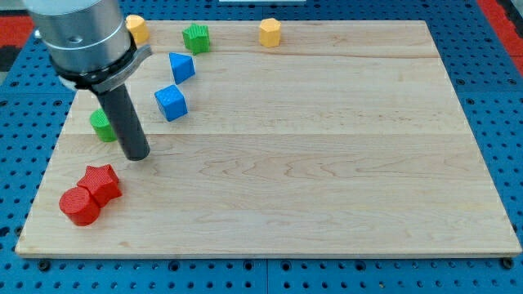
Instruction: Push the green circle towards the bottom of the blue cube
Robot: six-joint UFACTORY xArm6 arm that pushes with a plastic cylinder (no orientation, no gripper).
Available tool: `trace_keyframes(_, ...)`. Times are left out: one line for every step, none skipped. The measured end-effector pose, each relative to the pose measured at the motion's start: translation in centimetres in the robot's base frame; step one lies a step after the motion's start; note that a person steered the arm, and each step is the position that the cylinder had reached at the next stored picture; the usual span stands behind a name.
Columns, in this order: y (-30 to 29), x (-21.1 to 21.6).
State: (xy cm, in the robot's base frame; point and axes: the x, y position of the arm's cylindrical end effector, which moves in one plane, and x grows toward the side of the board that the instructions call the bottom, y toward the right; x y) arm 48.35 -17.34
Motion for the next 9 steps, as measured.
trace_keyframes(-2.7,0.3)
trace_keyframes(-5.7,0.5)
trace_keyframes(-9.6,-1.4)
trace_keyframes(-10.6,-6.4)
trace_keyframes(-6.3,-8.1)
trace_keyframes(-5.2,-5.5)
trace_keyframes(-6.9,-4.6)
trace_keyframes(-7.8,-3.2)
trace_keyframes(-4.9,-2.3)
